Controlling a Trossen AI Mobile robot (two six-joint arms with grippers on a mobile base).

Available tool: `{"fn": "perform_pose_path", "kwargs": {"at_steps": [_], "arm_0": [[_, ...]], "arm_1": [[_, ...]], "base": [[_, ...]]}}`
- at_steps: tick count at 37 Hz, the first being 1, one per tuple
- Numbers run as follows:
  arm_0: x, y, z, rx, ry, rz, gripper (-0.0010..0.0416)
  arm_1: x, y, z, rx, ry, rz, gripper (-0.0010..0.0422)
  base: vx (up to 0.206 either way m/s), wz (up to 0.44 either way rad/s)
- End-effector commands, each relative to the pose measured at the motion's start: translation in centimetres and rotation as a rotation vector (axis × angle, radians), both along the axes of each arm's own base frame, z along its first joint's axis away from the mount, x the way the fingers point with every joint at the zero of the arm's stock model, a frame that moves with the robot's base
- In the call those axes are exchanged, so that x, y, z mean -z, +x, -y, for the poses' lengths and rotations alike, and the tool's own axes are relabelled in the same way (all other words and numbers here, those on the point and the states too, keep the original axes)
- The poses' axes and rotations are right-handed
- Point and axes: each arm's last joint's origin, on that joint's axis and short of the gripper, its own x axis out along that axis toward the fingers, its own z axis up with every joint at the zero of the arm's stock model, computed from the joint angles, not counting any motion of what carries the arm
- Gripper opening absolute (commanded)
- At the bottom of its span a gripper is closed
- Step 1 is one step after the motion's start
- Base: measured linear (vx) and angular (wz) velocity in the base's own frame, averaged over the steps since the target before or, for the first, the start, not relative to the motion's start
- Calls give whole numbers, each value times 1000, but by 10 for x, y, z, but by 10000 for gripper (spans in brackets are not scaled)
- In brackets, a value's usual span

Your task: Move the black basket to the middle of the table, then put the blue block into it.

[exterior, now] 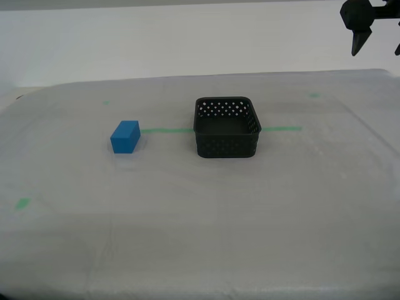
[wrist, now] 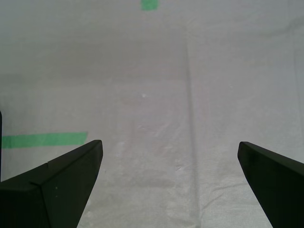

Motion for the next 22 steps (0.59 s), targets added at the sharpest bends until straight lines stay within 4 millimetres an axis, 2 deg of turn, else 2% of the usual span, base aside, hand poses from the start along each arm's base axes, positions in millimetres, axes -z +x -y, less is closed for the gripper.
{"fn": "perform_pose_path", "kwargs": {"at_steps": [1,11,16,22], "arm_0": [[0,0,0,-1,0,1,398],[0,0,0,-2,0,1,399],[0,0,0,-2,0,1,398],[0,0,0,-1,0,2,399]], "arm_1": [[-7,1,1,9,4,-54,0],[-29,-1,6,28,17,-305,0],[-44,-4,7,19,25,-366,0],[-52,-10,9,-6,-47,-469,0]], "base": [[0,0],[0,0],[0,0],[0,0]]}}
